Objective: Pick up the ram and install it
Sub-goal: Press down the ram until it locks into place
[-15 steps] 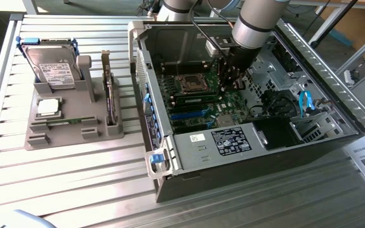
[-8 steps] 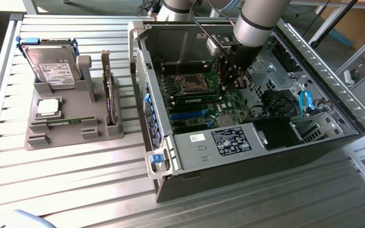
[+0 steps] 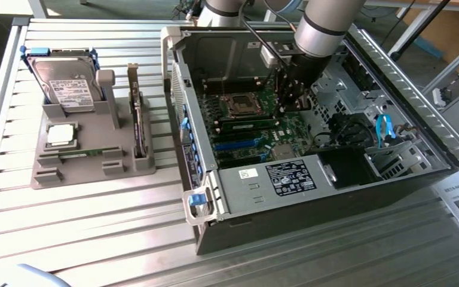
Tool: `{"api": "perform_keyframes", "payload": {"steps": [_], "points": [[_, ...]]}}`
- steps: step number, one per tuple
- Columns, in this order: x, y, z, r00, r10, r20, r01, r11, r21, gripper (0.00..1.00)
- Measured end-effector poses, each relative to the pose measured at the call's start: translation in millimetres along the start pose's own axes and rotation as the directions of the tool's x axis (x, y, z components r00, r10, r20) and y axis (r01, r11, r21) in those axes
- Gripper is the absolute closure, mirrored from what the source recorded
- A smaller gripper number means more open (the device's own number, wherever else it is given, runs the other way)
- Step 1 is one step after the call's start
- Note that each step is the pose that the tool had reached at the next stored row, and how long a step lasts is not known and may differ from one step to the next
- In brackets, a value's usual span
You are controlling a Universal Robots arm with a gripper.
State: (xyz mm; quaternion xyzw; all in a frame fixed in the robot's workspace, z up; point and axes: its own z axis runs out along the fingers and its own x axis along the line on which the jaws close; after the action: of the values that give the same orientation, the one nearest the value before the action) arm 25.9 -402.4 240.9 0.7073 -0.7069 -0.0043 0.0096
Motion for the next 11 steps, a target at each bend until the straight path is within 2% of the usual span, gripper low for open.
{"api": "perform_keyframes", "payload": {"steps": [3, 11], "points": [[0.0, 0.3, 0.0, 1.0000, 0.000, -0.0001, 0.000, 1.0000, 0.0000, 0.90], [0.0, 13.1, 0.2, 1.0000, 0.001, 0.0000, -0.001, 1.0000, -0.0001, 0.90]]}}
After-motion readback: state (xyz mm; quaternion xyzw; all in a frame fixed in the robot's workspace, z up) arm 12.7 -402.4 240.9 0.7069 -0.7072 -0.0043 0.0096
